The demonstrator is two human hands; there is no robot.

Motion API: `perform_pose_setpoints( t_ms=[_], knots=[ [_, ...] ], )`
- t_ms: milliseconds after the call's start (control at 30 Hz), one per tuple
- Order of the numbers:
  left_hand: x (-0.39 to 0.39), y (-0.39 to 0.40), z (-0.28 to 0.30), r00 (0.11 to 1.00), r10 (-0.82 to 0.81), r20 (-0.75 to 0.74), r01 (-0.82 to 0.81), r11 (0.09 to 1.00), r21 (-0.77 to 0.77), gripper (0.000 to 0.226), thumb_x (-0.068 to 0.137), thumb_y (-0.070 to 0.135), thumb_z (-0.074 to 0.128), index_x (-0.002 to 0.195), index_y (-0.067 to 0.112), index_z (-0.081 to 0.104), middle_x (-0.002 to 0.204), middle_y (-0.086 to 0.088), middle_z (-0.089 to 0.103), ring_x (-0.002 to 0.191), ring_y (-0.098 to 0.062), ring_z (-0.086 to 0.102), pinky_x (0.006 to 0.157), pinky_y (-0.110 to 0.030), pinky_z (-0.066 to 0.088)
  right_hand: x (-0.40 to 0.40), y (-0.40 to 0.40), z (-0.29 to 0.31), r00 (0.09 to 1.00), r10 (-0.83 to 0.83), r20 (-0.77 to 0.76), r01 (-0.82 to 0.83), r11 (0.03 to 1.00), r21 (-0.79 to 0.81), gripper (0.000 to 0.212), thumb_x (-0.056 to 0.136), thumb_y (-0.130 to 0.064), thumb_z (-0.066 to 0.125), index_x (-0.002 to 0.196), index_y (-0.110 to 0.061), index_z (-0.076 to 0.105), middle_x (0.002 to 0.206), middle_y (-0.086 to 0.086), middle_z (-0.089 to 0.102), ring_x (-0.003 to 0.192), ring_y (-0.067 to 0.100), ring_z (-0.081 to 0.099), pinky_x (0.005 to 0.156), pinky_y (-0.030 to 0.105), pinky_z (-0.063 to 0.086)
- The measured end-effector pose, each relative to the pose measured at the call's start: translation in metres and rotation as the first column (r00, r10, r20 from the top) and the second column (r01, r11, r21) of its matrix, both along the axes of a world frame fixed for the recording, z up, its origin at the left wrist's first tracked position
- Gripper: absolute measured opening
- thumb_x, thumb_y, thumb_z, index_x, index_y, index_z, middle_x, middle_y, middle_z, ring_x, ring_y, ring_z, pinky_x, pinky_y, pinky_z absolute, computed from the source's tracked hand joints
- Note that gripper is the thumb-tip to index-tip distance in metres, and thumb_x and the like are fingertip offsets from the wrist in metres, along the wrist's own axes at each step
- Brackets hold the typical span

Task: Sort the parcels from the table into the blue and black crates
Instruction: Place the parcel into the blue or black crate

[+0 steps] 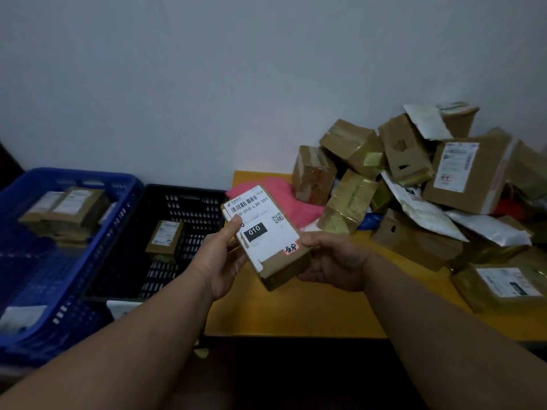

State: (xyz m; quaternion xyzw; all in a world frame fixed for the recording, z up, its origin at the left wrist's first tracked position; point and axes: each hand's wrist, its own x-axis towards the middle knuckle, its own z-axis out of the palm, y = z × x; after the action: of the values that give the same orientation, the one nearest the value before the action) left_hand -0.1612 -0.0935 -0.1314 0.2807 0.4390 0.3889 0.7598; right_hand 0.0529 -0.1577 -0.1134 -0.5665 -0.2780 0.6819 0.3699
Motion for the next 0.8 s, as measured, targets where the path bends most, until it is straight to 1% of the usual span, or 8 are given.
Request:
perform_pose_setpoints(
  t_ms=[100,167,233,367,433,567,700,800],
  knots=[
    [-0.014,0.013,-0.008,0.998,-0.018,-0.054,0.018,1.0,0.012,0.046,0.09,0.039,0.065,0.129,0.015,0.057,0.109,-0.006,0.073,0.109,-0.025,0.065,0.081,-0.04,0.056,-0.02,0.017,-0.004,0.998,0.056,0.009,-0.056,0.998,-0.008,0.048,0.054,-0.035,0.079,0.101,-0.024,0.073,0.111,0.01,0.06,0.087,0.028,0.064,0.086,0.04,0.05],
    [-0.021,0.02,-0.012,0.998,-0.005,-0.064,0.005,1.0,0.009,0.049,0.089,0.037,0.066,0.132,0.019,0.051,0.116,-0.007,0.071,0.107,-0.024,0.064,0.064,-0.035,0.055,-0.028,0.03,-0.006,0.991,0.124,0.052,-0.123,0.992,-0.012,0.038,0.06,-0.037,0.074,0.097,-0.032,0.075,0.113,0.007,0.06,0.092,0.027,0.064,0.087,0.04,0.047],
    [-0.028,0.028,-0.016,0.997,-0.019,-0.07,0.02,1.0,0.018,0.044,0.09,0.033,0.064,0.132,0.025,0.05,0.121,-0.007,0.069,0.102,-0.024,0.064,0.055,-0.03,0.052,-0.033,0.045,-0.013,0.98,0.182,0.081,-0.181,0.983,-0.015,0.042,0.058,-0.04,0.074,0.1,-0.039,0.074,0.117,0.005,0.059,0.096,0.024,0.061,0.089,0.04,0.045],
    [-0.043,0.048,-0.026,0.994,-0.045,-0.097,0.049,0.998,0.04,0.049,0.087,0.032,0.066,0.133,0.032,0.051,0.12,-0.004,0.07,0.114,-0.03,0.064,0.086,-0.048,0.05,-0.043,0.079,-0.027,0.955,0.28,0.098,-0.279,0.96,-0.031,0.054,0.054,-0.042,0.075,0.108,-0.039,0.07,0.114,0.005,0.058,0.097,0.024,0.058,0.085,0.039,0.044],
    [-0.052,0.06,-0.027,0.992,-0.037,-0.122,0.041,0.999,0.027,0.048,0.087,0.034,0.066,0.133,0.034,0.051,0.12,-0.003,0.07,0.116,-0.03,0.063,0.094,-0.052,0.048,-0.049,0.098,-0.032,0.943,0.317,0.104,-0.314,0.949,-0.04,0.052,0.061,-0.039,0.072,0.112,-0.038,0.068,0.112,0.006,0.059,0.094,0.023,0.059,0.084,0.039,0.044],
    [-0.064,0.084,-0.025,0.987,0.027,-0.159,-0.023,0.999,0.023,0.036,0.094,0.034,0.059,0.13,0.034,0.055,0.115,0.0,0.072,0.112,-0.027,0.064,0.087,-0.046,0.053,-0.06,0.143,-0.045,0.918,0.379,0.118,-0.374,0.925,-0.064,0.057,0.066,-0.043,0.074,0.122,-0.035,0.061,0.114,0.006,0.06,0.09,0.02,0.062,0.078,0.036,0.049],
    [-0.083,0.101,-0.032,0.984,0.07,-0.161,-0.075,0.997,-0.026,0.027,0.099,0.033,0.05,0.124,0.036,0.059,0.113,0.001,0.073,0.11,-0.025,0.065,0.097,-0.051,0.048,-0.082,0.186,-0.057,0.891,0.436,0.124,-0.424,0.899,-0.112,0.067,0.059,-0.045,0.076,0.121,-0.027,0.062,0.116,0.01,0.06,0.089,0.023,0.065,0.076,0.033,0.05],
    [-0.106,0.114,-0.047,0.974,0.125,-0.191,-0.148,0.983,-0.113,0.029,0.098,0.036,0.052,0.127,0.035,0.059,0.113,0.001,0.073,0.107,-0.025,0.066,0.095,-0.048,0.051,-0.109,0.211,-0.072,0.887,0.45,0.1,-0.429,0.885,-0.179,0.076,0.054,-0.045,0.078,0.124,-0.019,0.061,0.116,0.015,0.06,0.09,0.029,0.066,0.074,0.033,0.053]
  ],
)
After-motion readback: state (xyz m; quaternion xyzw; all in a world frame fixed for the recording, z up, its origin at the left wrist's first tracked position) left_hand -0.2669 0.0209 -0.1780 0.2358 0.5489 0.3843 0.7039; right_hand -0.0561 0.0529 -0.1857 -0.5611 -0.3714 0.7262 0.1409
